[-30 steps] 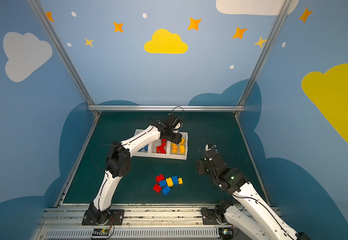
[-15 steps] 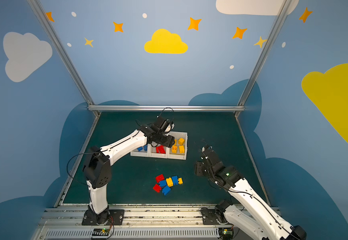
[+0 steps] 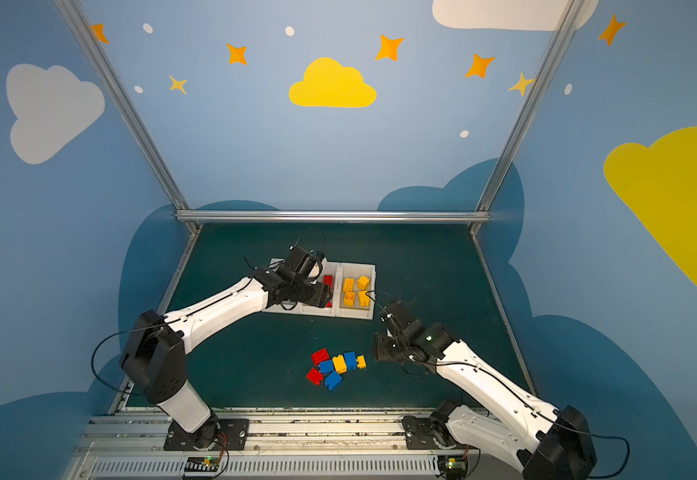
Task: Sort the legos into containers by color
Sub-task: 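Withdraw the left gripper while the right gripper moves over the pile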
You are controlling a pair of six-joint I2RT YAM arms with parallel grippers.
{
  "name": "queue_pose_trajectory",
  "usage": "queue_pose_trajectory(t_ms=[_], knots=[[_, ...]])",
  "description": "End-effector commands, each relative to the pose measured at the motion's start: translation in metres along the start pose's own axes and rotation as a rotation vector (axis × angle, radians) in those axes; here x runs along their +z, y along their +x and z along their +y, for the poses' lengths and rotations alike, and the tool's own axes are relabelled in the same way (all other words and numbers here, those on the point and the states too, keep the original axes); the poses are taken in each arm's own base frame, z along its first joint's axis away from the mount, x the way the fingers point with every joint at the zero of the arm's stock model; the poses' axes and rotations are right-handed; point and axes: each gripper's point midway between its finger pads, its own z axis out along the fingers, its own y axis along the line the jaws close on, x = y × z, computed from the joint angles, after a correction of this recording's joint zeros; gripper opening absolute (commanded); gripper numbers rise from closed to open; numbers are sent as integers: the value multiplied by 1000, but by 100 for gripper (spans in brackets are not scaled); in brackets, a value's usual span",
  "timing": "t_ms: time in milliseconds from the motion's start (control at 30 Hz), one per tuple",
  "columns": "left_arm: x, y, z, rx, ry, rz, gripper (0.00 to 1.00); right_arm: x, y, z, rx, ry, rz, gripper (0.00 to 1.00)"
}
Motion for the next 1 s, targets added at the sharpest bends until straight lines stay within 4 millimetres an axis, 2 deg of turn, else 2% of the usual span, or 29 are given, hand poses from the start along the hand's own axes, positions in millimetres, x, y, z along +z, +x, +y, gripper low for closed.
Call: queue_pose_trajectory(t_ms=[0,467,667,967], knots=[[-15,0,7,-46,-4,-49,65,12,9,6,6,1,35,57],[-47,54,45,-171,-82,-97,65,44,38,28,-53,141,274,55],[-56,71,54,-208,-98,-106,66,58,35,51,-95,139,278,54],[-62,86,62,-236,-109,-120,66,69,24,51,-59,181,270,52]])
